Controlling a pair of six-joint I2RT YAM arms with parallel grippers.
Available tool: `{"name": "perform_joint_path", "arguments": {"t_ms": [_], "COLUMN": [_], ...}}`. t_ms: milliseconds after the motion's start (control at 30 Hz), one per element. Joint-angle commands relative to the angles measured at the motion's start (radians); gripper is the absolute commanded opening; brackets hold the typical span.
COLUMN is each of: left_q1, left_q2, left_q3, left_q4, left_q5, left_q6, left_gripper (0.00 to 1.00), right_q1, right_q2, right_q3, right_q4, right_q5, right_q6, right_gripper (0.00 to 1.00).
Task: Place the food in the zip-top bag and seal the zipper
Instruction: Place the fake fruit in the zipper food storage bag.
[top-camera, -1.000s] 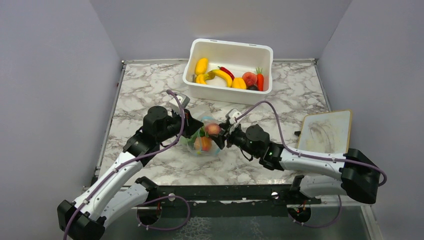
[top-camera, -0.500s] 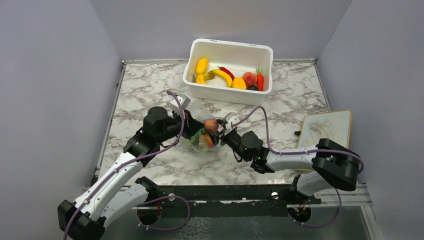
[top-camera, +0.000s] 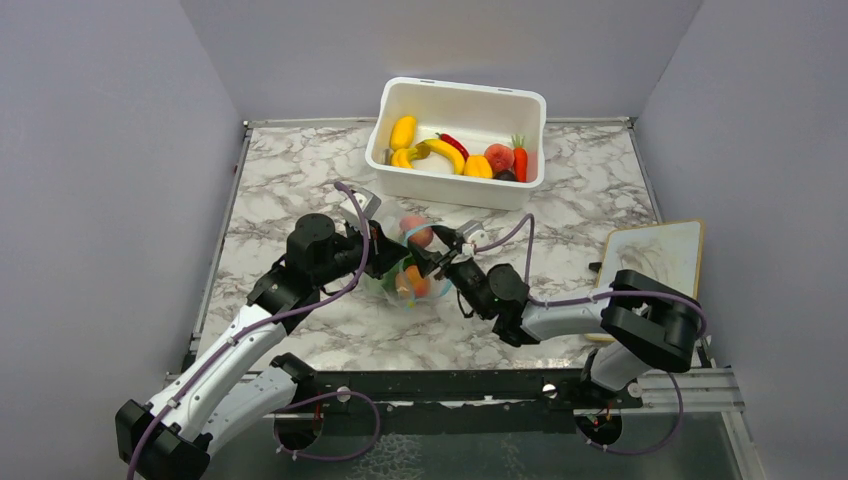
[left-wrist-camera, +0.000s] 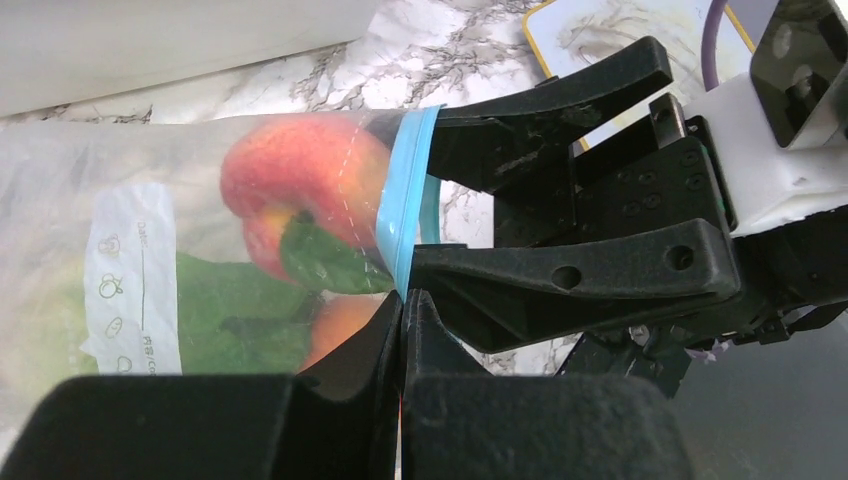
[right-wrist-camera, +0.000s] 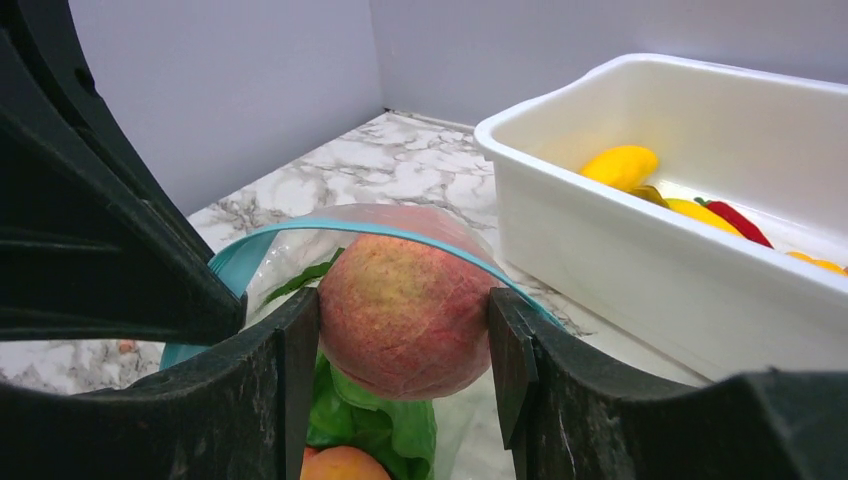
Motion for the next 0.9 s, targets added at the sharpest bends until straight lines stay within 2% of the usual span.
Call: {"name": "perform_joint_path", "arguments": {"t_ms": [0,133,233,300,333,367,433,467,500,733,867], "left_q1": [-0.004,-0.004,-0.005,-0.004,-0.004,-0.004,-0.004,-0.004,-0.004,-0.005,-0.004], "left_q2": [-0.010,-0.013,-0.020,-0.023,-0.023,-0.023,-0.025,-0.025,-0.026,-0.022,-0.003], "left_q3": [-0.005,-0.007,-0.009,-0.010,-0.009,-0.008,0.001,0.005,0.011,0.031,0.056], "left_q4": [0.041,0.045,0.045,0.042,0.042,0.039,0.028,0.020,0.013,0.030,0.012], "left_q5": [0.042,0.043,0.040,0.037,0.034,0.030,0.014,0.005,-0.001,-0.010,-0.019], "left_q6": [0.000,-0.002,-0.003,-0.003,-0.002,-0.003,-0.004,-0.006,-0.010,-0.053,-0.061], "left_gripper": [0.00,0.00,0.00,0.00,0.00,0.00,0.00,0.00,0.00,0.00,0.00], "right_q1": [0.008,0.008,0.008,0.008,0.008,0.008,0.008,0.008,0.008,0.008,0.008], "right_q2": [0.082,0.170,0.215,0.224,0.215,0.189,0.101,0.053,0.011,-0.264,-0.410], "right_q3": [0.047,0.064,0.079,0.088,0.095,0.110,0.173,0.217,0.251,0.312,0.357], "right_q4": [0.099,0.153,0.168,0.162,0.129,0.062,-0.224,-0.387,-0.526,-1.109,-1.347], "right_q5": [0.023,0.044,0.043,0.044,0.042,0.036,0.028,0.031,0.032,-0.047,-0.084], "right_q6": [-0.033,-0.035,-0.015,-0.012,-0.012,-0.007,0.034,0.076,0.114,0.309,0.414], "right_gripper": [0.26,0.27,0.32,0.39,0.46,0.56,0.77,0.84,0.87,0.87,0.81]}}
